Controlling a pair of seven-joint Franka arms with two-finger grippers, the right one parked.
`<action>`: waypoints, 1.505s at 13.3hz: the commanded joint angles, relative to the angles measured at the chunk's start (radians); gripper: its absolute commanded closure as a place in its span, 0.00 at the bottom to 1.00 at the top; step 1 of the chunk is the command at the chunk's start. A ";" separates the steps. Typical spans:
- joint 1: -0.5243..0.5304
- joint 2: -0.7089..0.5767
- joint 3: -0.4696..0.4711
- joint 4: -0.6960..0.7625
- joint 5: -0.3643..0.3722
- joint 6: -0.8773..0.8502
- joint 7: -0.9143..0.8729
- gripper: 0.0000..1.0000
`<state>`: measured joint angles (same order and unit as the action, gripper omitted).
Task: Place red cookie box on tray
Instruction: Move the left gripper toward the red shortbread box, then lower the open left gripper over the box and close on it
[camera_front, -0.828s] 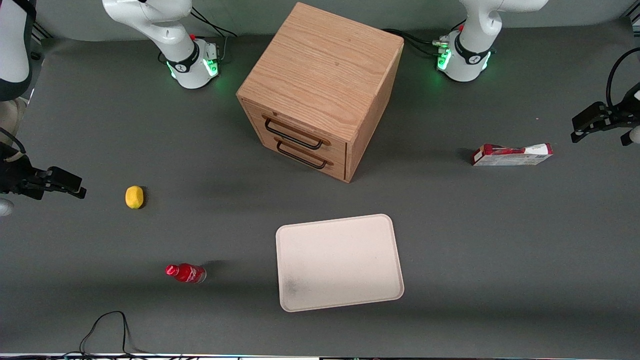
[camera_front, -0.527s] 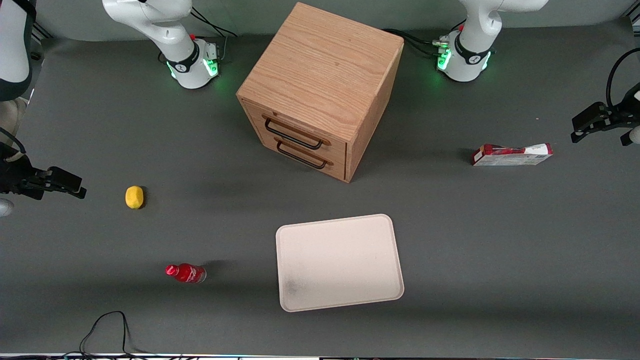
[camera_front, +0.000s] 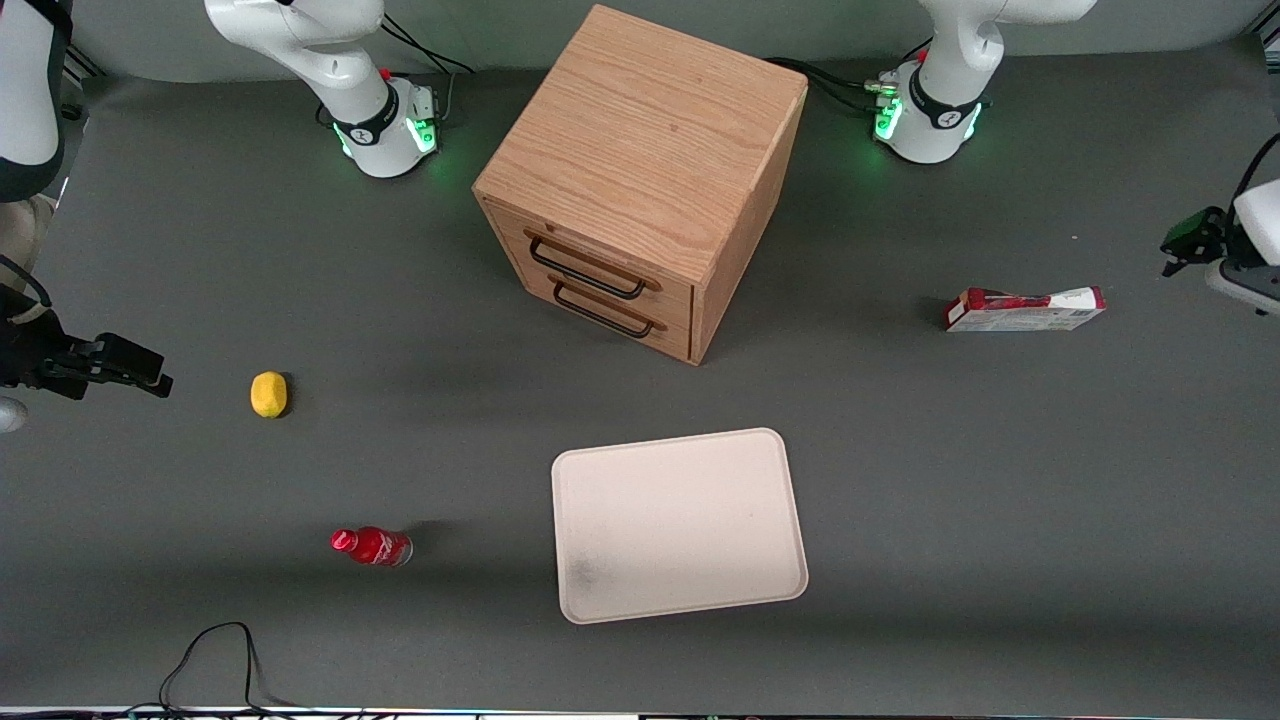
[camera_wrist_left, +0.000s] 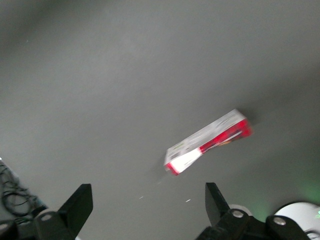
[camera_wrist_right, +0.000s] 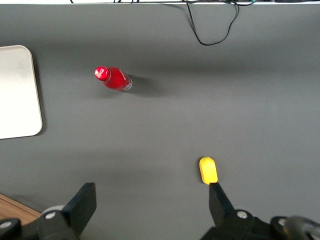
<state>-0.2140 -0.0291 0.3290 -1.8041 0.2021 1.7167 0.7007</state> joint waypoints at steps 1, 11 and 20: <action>-0.001 -0.006 0.001 -0.052 0.051 0.031 0.221 0.00; 0.068 -0.118 0.084 -0.635 -0.125 0.364 0.686 0.03; 0.025 0.025 0.071 -0.764 -0.173 0.760 0.846 0.04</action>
<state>-0.1726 -0.0175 0.3934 -2.5365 0.0729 2.4311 1.5199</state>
